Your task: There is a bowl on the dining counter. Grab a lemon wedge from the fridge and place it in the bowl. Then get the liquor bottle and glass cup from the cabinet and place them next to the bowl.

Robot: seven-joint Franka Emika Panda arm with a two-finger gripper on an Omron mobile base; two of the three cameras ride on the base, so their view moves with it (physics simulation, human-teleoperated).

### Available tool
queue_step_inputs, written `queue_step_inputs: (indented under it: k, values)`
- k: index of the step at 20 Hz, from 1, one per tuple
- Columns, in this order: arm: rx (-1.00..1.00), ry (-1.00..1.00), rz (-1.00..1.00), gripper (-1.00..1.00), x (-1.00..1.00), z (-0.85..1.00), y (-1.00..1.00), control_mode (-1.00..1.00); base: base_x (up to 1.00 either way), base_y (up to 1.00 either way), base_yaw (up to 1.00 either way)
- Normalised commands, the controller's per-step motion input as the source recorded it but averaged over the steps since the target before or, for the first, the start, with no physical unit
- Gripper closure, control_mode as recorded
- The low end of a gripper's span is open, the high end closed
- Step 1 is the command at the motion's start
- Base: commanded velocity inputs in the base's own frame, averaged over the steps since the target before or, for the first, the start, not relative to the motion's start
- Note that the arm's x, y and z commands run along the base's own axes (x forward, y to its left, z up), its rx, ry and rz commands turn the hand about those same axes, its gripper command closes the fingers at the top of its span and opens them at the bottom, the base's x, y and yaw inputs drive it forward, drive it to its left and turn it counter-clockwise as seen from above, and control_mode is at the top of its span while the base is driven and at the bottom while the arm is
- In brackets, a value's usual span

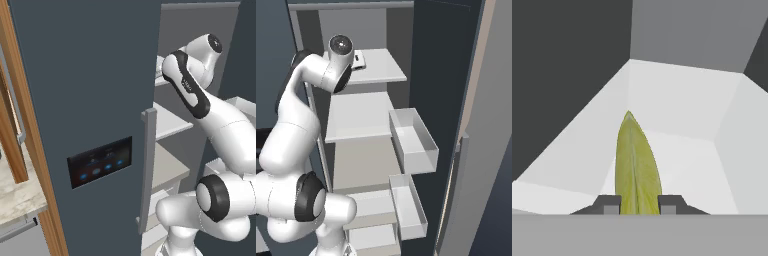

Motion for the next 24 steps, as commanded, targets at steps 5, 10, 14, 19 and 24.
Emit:
queue_step_inputs:
  k: [5,10,14,19,24]
  values:
    - [0.0,-0.01,0.04,1.0,-0.69,0.5,-0.01,-1.0,0.0,0.0,0.0]
    - [0.01,0.0,0.03,1.0,-0.68,0.53,-0.14,-1.0,0.0,0.0,0.0]
    - [0.03,0.0,0.03,1.0,-0.65,0.38,-0.28,-1.0,0.0,0.0,0.0]
    - [0.02,0.0,0.04,1.0,-0.77,0.12,-0.23,-1.0,0.0,0.0,0.0]
    - [0.0,-0.05,0.0,1.0,-0.9,0.0,-0.03,-1.0,0.0,0.0,0.0]
